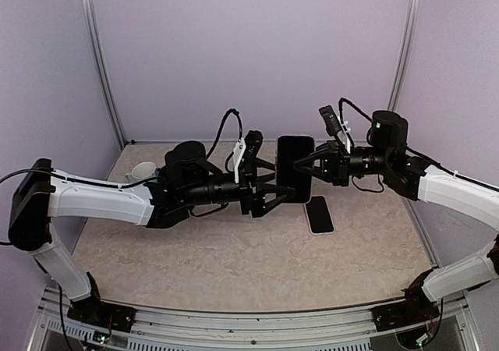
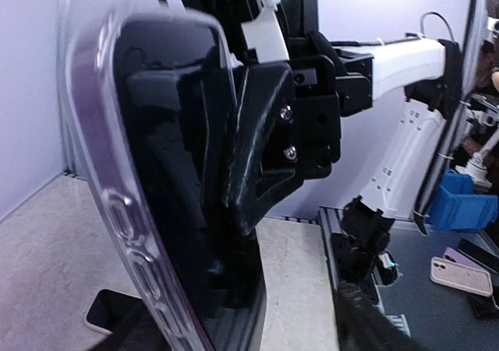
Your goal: Put the phone into the phone case
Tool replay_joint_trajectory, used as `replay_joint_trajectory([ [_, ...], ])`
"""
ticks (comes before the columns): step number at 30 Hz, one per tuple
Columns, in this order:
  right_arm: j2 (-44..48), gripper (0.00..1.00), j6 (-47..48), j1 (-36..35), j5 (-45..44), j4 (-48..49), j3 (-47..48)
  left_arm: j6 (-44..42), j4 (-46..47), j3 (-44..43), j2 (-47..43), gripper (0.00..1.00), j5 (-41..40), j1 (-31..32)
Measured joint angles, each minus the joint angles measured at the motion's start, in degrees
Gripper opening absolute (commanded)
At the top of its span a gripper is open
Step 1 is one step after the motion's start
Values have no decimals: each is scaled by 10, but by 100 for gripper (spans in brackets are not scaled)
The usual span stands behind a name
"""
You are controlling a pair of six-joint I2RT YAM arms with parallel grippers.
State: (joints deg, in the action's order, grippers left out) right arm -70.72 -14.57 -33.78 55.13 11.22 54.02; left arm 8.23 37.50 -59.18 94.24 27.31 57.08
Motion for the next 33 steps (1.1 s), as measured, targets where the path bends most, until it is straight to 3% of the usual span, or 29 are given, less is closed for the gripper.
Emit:
replay_joint_trajectory([
  [4,-50,0,-33,32,-25,-18,0,22,0,35,-18,99,-96,-22],
  [11,-217,0,-102,52,-64,-47,0,66,-62,47,-49,99,-274,-92],
  [16,-313,0,-151,57,-68,-48,7,85,-83,47,-53,99,-310,-99],
  [26,-403,1,-229,72,-72,-29,37,97,-112,46,-46,99,-323,-98],
  [30,-418,35,-241,76,-71,-46,54,97,-115,46,-46,99,-325,-98],
  [33,-419,47,-227,75,-115,-67,59,97,-115,46,-46,99,-327,-98],
])
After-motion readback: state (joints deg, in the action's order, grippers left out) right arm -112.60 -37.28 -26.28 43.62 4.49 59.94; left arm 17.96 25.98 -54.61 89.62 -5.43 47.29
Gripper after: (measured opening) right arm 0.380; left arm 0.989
